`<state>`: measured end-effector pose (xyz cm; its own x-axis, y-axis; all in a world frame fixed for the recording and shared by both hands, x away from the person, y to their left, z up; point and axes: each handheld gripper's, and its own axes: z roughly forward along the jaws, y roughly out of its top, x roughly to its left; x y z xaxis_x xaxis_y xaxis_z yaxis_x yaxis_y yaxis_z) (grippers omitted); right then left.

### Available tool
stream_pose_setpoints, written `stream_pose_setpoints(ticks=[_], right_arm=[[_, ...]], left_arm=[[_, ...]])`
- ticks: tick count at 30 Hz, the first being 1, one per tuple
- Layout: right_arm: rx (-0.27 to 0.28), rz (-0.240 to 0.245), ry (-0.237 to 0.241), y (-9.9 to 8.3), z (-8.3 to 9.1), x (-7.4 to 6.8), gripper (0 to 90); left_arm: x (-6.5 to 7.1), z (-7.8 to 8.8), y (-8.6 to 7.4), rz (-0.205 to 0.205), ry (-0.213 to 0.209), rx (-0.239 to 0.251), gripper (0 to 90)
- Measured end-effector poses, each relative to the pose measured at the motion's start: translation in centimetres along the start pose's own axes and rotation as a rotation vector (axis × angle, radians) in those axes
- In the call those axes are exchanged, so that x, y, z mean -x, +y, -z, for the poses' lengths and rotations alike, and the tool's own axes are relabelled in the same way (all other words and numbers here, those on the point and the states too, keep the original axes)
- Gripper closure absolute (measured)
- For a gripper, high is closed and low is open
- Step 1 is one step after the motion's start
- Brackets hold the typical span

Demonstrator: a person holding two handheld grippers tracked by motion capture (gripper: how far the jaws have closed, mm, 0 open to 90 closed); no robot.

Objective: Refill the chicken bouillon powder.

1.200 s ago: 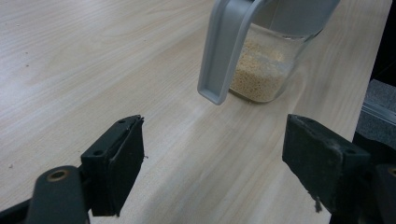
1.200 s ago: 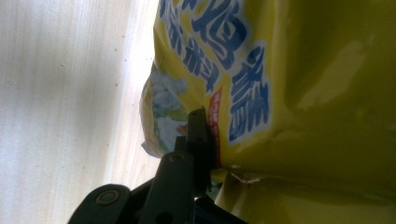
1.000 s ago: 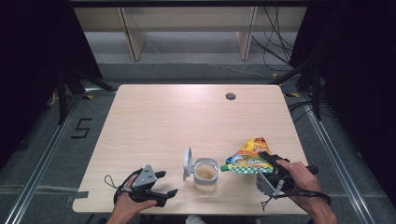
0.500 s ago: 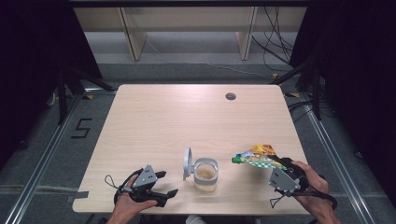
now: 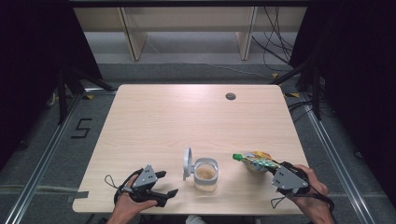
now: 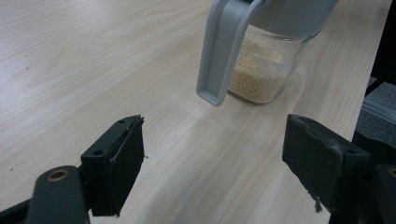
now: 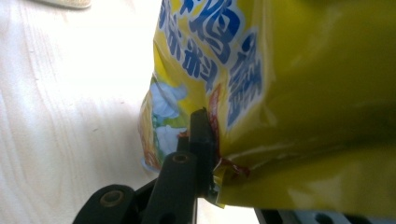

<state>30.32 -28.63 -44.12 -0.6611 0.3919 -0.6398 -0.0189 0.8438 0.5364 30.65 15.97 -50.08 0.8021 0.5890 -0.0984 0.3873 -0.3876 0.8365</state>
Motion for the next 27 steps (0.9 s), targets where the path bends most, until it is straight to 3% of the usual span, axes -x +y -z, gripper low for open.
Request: stream_pose_setpoints(ticks=[3,4,6,8,14,17,27], right_arm=[[0.014,-0.039,0.012,-0.2,0.1,0.2,82.2],[0.022,-0.054,0.010,-0.3,0.1,0.2,82.1],[0.023,-0.106,0.016,-0.7,0.0,0.4,82.1],[0.024,-0.170,0.018,-1.0,0.0,0.5,82.0],[0.051,-0.287,0.027,-2.3,-0.2,1.1,81.7],[0.046,-0.392,0.033,-3.0,-0.3,1.2,81.1],[0.048,-0.474,0.008,-3.6,-0.3,1.1,75.4]], left_arm=[[-0.1,0.0,0.0,-0.013,0.004,-0.002,20.3],[0.1,-0.1,-0.1,0.015,-0.006,0.022,20.3],[-0.1,0.0,0.0,-0.012,0.003,-0.002,20.3],[0.1,-0.1,-0.1,0.011,-0.007,0.022,20.3],[0.1,-0.1,0.0,0.010,-0.007,0.015,20.3],[0.1,-0.1,0.0,0.014,-0.009,0.018,20.3],[0.0,0.0,-0.1,0.003,-0.006,0.011,20.3]])
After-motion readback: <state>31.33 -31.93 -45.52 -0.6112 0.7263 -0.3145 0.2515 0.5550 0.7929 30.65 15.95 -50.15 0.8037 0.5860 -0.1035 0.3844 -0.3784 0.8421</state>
